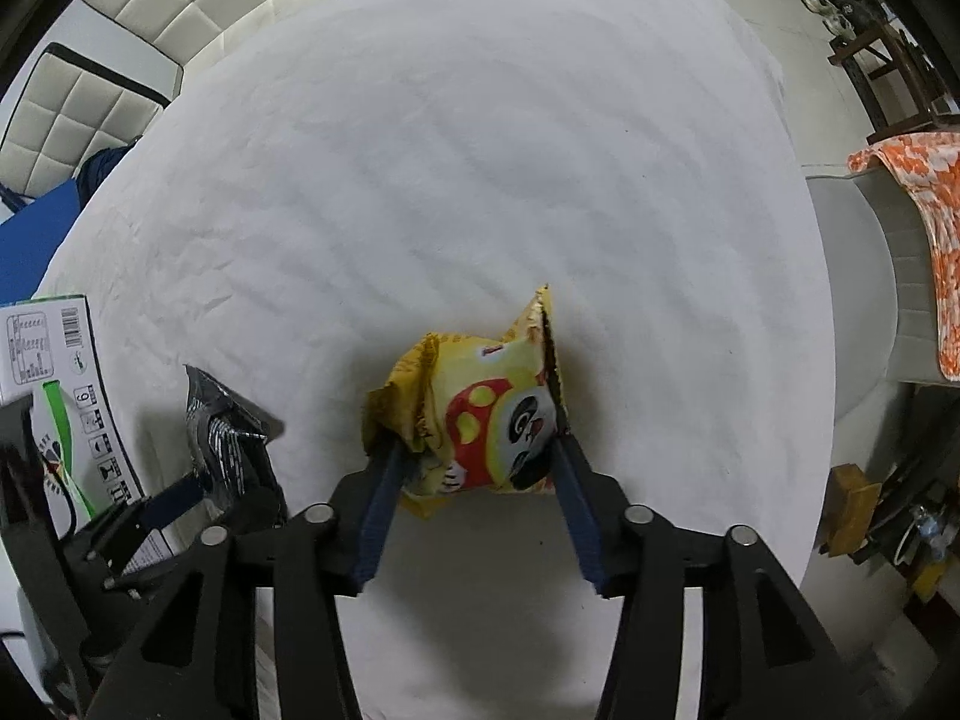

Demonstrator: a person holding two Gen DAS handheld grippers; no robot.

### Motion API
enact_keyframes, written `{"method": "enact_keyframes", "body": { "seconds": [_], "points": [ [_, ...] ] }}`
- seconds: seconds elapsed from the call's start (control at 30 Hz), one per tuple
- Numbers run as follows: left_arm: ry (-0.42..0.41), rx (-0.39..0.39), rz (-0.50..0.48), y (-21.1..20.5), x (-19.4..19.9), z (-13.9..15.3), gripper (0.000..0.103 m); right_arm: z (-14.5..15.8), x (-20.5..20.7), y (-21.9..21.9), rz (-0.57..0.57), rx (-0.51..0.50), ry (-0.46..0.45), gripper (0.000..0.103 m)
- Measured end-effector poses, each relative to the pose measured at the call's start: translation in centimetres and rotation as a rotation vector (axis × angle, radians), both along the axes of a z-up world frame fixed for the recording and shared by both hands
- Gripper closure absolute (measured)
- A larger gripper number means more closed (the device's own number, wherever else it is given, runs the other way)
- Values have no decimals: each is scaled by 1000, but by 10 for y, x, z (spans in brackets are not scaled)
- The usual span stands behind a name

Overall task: Organize snacks
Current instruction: 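Carry both packets into the box and release them in the remaining space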

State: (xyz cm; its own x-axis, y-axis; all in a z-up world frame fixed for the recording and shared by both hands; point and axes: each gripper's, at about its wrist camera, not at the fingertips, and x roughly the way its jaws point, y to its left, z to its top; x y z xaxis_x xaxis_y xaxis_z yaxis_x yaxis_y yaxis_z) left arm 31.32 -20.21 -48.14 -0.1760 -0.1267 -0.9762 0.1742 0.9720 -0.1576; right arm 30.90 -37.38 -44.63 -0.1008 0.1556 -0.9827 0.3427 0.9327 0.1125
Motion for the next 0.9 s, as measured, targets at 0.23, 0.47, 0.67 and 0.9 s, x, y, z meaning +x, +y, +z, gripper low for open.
{"method": "enact_keyframes", "body": {
  "seconds": [0.23,0.47,0.67,0.9],
  "points": [
    [-46,40,-41,-20,-5,0,47,-1,-2,-4,-22,7,-16,46],
    [-66,23,-22,-23,-15,13,54,12,4,12,40,-66,-43,69],
    [-111,5,-12,-21,-16,52,54,22,5,18,40,-51,-59,77],
    [-188,-44,-8,-6,-23,105,54,46,-11,8,32,-28,-110,77]
  ]
}}
